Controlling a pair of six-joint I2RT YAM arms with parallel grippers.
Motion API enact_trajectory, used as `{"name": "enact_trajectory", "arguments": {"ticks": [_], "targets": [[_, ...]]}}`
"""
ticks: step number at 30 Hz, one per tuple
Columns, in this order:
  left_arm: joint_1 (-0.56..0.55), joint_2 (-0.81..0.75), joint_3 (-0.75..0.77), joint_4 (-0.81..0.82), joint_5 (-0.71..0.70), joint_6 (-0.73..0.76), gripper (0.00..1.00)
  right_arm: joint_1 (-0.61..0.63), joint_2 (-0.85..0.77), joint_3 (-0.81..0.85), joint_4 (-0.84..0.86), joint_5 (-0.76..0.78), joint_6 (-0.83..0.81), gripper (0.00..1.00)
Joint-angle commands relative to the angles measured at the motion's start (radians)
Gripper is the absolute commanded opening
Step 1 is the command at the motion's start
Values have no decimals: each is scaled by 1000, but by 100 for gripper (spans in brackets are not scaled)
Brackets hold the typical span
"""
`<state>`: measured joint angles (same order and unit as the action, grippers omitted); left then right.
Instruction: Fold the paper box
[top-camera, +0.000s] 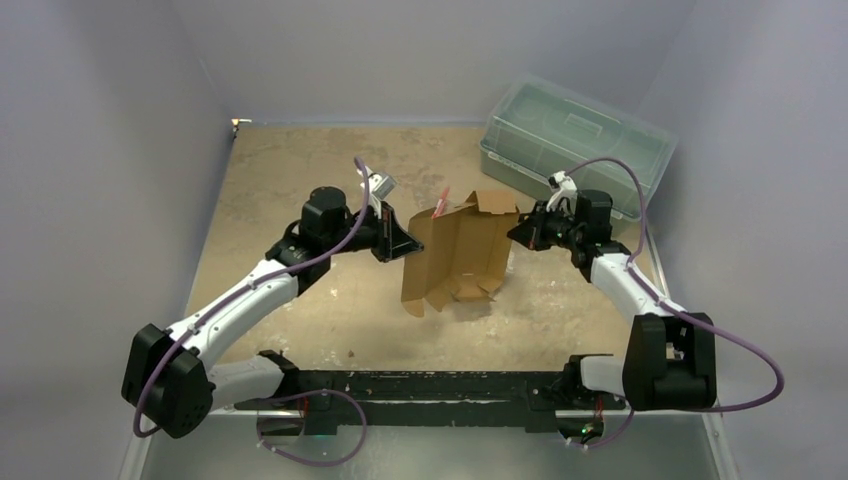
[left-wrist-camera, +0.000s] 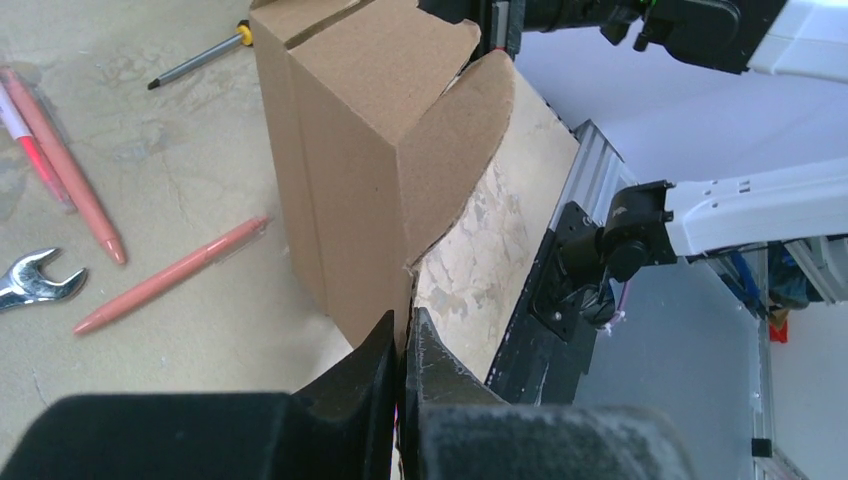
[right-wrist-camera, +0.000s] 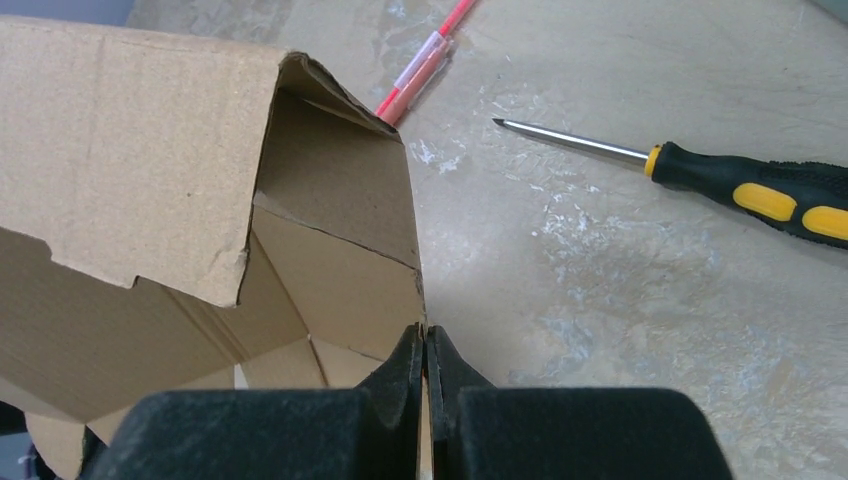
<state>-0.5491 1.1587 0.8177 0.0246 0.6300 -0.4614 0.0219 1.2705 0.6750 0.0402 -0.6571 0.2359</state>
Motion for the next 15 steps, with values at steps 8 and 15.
{"name": "enact_trajectory", "arguments": {"ticks": [8,15], "targets": [[51,104,67,27,39,-51,0,71,30,77,-87,84,-72,0],[114,172,120,-77,79,33,0,72,85,90,-116,92,-80,0]]}}
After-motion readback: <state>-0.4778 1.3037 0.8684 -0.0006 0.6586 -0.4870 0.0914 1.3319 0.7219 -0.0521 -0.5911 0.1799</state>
